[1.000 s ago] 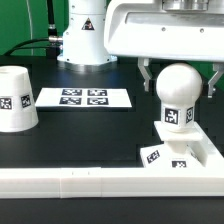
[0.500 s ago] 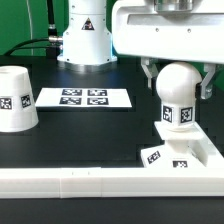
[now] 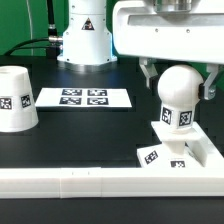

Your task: Assemble lamp

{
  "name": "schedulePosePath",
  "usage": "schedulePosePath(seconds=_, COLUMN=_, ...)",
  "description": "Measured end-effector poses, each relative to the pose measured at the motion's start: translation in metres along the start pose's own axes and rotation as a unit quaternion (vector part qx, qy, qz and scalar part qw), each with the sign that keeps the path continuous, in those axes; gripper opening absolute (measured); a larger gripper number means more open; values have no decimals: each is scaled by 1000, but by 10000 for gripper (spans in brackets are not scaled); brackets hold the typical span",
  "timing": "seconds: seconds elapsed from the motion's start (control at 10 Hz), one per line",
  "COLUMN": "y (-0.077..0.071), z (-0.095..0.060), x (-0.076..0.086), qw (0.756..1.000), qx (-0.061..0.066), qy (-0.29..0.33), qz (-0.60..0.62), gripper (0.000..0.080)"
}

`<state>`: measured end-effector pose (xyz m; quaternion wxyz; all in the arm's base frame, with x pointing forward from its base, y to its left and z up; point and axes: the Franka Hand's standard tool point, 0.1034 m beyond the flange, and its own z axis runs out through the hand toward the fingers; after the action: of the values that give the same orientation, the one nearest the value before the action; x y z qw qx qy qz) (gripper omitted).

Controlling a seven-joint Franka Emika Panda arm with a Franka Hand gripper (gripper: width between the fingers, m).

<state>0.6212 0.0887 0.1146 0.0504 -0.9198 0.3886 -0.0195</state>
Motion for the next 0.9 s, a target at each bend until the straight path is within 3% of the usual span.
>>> schedulePosePath(seconds=0.4, y=-3, z=-1, x=-1, qw=980, qx=3, qy=3, qz=-197, gripper=698)
schedulePosePath(seconds=0.9, y=-1, z=-1, x=1, qw=894, qx=-2, qy=2, qz=-448, gripper=698)
